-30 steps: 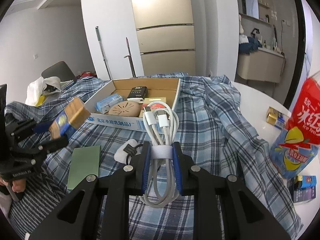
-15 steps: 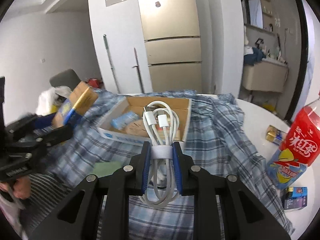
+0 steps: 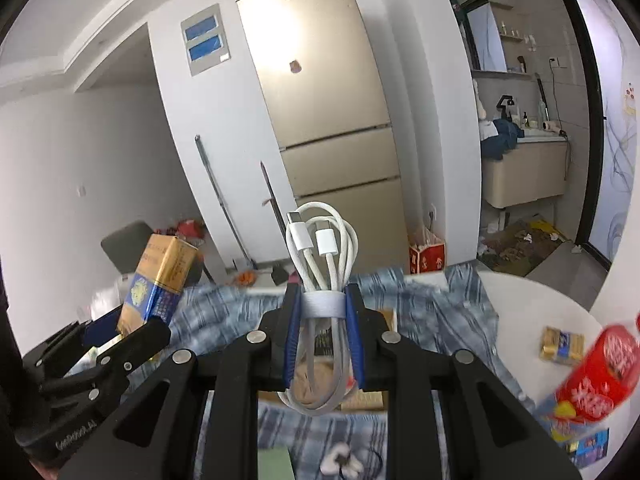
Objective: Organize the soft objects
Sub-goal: 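Carry the gold pack with the left tool while the right tool carries the cable over the box, then lower the gold pack and white cable into the box and open both tools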
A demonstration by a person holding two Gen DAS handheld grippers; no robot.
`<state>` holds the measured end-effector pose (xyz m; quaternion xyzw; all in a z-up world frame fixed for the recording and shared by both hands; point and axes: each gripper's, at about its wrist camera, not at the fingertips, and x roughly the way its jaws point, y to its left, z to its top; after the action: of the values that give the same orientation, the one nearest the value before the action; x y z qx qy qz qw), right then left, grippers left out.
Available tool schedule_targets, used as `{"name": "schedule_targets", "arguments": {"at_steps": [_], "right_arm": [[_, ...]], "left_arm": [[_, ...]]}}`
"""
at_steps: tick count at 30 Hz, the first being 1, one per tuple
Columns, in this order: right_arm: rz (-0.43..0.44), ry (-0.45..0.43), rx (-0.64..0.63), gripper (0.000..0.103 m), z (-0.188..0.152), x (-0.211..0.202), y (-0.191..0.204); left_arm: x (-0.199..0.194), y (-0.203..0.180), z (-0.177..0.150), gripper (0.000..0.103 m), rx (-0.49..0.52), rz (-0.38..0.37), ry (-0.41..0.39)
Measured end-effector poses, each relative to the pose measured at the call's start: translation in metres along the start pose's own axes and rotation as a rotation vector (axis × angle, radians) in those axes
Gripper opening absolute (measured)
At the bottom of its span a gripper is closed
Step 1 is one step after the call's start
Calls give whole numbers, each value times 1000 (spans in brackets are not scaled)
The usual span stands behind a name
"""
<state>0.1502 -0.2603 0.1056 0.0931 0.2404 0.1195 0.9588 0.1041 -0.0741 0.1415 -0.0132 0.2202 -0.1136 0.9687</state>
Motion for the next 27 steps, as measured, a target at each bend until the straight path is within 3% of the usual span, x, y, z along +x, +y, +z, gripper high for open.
{"name": "schedule_targets", "arguments": {"at_steps": [6,18,21,27], "right_arm": [[-5,15,24,21,-2,31,-5],[-59,303,8,21,-62,130,-26],[-78,351,4,21,-78,147,-31],[-89,433,-1,21,-97,174,-42]], "left_arm": [[39,11,-4,54,-43,9,67],[128,22,-63,55,-68,25,234],[144,24,-78,55,-90,48,230],[181,29,-110,55,-104,50,322]]}}
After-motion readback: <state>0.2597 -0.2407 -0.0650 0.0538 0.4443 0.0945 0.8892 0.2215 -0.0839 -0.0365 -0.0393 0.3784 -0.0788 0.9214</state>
